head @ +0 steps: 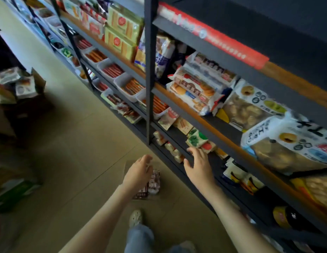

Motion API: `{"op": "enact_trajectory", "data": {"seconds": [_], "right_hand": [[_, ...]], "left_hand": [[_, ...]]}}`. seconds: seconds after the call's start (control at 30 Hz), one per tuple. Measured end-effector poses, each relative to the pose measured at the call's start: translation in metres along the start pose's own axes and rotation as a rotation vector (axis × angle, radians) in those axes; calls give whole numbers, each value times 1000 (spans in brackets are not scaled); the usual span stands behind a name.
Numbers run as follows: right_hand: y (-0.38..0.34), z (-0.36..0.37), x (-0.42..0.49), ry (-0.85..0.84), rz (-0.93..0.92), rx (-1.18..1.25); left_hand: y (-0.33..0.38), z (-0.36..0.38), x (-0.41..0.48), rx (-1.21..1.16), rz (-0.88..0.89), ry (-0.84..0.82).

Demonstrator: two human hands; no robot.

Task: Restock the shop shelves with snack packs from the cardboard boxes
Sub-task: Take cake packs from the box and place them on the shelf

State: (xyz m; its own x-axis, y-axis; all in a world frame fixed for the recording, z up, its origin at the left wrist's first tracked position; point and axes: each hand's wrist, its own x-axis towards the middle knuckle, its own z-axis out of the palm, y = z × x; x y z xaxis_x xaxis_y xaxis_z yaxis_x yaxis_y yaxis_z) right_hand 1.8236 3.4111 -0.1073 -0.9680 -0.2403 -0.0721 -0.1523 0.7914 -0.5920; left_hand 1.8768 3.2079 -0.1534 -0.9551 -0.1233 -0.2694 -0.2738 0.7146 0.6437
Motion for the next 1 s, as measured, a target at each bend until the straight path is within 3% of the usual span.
{"op": "enact_trajectory", "data": {"seconds": [0.13, 0.37, 0.63, 1.0], "right_hand": [[-19, 59, 24, -118, 99, -54], [-3, 165, 54, -329, 314, -110], [81, 310, 78, -478, 599, -140], [227, 489, 113, -485, 789, -186]], "left_hand": [[-79, -18, 2, 12, -197, -57], [-170, 1, 17, -60, -376, -96], [-274, 102, 48, -149, -563, -179], [-372, 258, 90, -253, -700, -250]]}}
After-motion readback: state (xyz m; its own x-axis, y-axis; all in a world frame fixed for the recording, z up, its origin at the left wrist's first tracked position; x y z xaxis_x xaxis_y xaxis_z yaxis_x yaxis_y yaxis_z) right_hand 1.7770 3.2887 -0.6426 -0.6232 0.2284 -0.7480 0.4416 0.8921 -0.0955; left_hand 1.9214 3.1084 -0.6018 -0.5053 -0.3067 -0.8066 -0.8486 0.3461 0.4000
